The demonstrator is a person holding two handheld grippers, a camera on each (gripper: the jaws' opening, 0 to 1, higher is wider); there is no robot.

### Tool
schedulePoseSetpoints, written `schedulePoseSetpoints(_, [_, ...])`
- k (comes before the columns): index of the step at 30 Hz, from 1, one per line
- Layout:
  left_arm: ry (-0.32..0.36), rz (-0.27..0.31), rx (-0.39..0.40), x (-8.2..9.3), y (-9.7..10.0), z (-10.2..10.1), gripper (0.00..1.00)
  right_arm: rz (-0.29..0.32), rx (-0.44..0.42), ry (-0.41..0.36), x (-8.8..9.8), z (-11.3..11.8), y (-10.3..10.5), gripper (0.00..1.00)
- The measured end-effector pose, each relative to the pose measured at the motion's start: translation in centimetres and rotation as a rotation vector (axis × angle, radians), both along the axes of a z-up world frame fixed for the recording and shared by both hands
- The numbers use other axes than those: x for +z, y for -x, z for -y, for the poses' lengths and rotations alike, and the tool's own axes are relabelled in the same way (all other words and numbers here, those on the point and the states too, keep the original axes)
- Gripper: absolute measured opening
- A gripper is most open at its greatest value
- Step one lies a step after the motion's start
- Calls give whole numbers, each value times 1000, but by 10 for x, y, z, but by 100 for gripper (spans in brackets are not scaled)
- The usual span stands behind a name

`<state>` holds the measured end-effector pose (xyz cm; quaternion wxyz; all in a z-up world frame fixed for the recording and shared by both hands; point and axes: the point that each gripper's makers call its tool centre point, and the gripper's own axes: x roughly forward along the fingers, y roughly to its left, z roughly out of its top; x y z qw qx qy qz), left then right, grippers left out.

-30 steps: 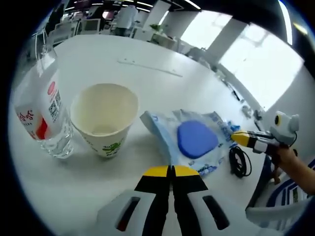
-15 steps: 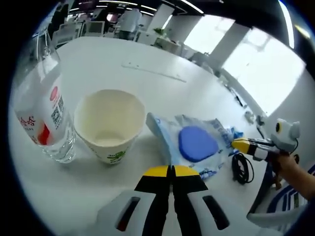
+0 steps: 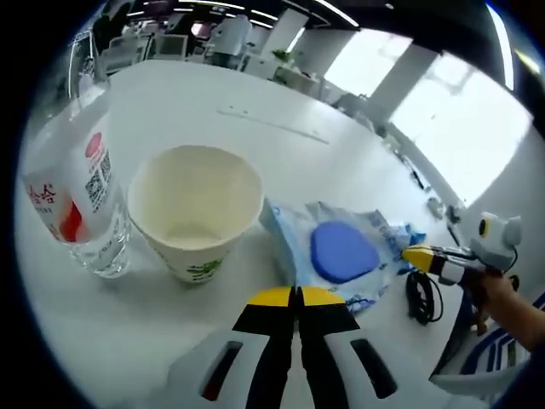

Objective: Arrange the tabletop items into an orderly group along one side of the table until the central work area is clear of visible clutter.

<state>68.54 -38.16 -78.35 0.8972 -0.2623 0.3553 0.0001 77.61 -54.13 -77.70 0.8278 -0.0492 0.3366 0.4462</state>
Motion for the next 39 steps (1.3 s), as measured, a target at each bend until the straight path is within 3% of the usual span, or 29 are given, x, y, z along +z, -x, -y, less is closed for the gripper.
schedulePoseSetpoints(28, [-40, 6, 15, -15, -2, -3, 0, 0, -12, 37, -16, 4, -2, 0])
schedulePoseSetpoints(39, [-53, 28, 6, -14, 1, -5, 4, 15, -16, 64, -17, 9, -3, 7])
